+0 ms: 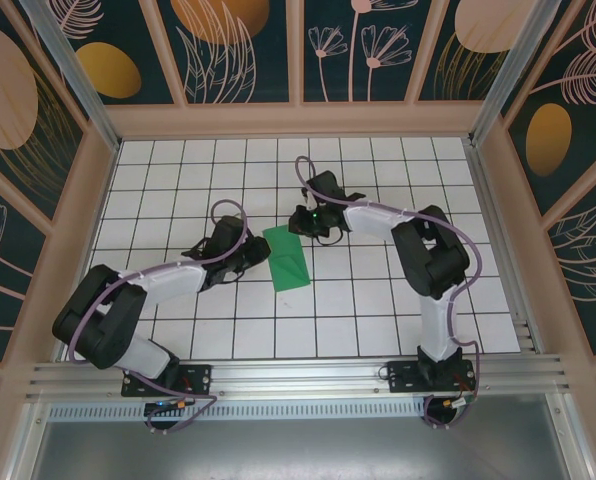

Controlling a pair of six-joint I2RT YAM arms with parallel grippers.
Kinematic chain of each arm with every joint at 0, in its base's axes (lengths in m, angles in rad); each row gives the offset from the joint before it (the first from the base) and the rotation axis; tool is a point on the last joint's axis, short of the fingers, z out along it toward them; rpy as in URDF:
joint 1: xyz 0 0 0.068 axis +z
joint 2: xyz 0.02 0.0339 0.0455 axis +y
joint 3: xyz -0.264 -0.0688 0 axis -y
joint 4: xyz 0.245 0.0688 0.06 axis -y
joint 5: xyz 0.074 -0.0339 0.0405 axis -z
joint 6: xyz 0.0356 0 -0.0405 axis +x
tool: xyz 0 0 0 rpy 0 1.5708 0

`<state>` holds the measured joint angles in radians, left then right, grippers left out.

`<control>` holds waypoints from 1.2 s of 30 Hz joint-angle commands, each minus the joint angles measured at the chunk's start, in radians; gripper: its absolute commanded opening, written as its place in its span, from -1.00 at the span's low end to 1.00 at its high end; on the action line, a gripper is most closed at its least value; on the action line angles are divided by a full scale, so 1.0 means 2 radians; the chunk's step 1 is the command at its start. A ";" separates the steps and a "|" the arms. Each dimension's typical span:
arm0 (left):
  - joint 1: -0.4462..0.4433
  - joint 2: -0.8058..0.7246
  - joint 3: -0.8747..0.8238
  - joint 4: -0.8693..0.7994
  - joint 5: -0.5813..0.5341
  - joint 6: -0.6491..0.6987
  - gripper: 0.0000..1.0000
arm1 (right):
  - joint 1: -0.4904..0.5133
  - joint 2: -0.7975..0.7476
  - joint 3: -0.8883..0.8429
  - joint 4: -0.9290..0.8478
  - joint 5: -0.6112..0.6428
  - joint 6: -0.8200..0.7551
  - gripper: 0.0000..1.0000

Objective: Fold a paper plane with a square sheet of paper (pick it up from the middle)
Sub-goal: Move the paper to the center of the table, then fold the triangle a second time at the center of the table.

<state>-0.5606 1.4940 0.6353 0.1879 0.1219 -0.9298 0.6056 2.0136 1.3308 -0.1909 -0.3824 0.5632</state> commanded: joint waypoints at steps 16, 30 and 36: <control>-0.047 0.033 0.004 0.067 0.076 -0.026 -0.56 | -0.008 0.059 0.007 -0.028 0.011 -0.020 -0.68; -0.048 0.105 0.055 0.057 0.039 -0.029 -0.59 | -0.007 0.055 -0.001 -0.025 -0.004 -0.024 -0.69; -0.049 0.126 0.062 0.048 0.022 -0.031 -0.62 | -0.008 0.053 -0.005 -0.026 -0.006 -0.027 -0.69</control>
<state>-0.6533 1.7260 0.7361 0.2943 0.2008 -0.9802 0.5884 2.0914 1.3472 -0.2066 -0.3859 0.5293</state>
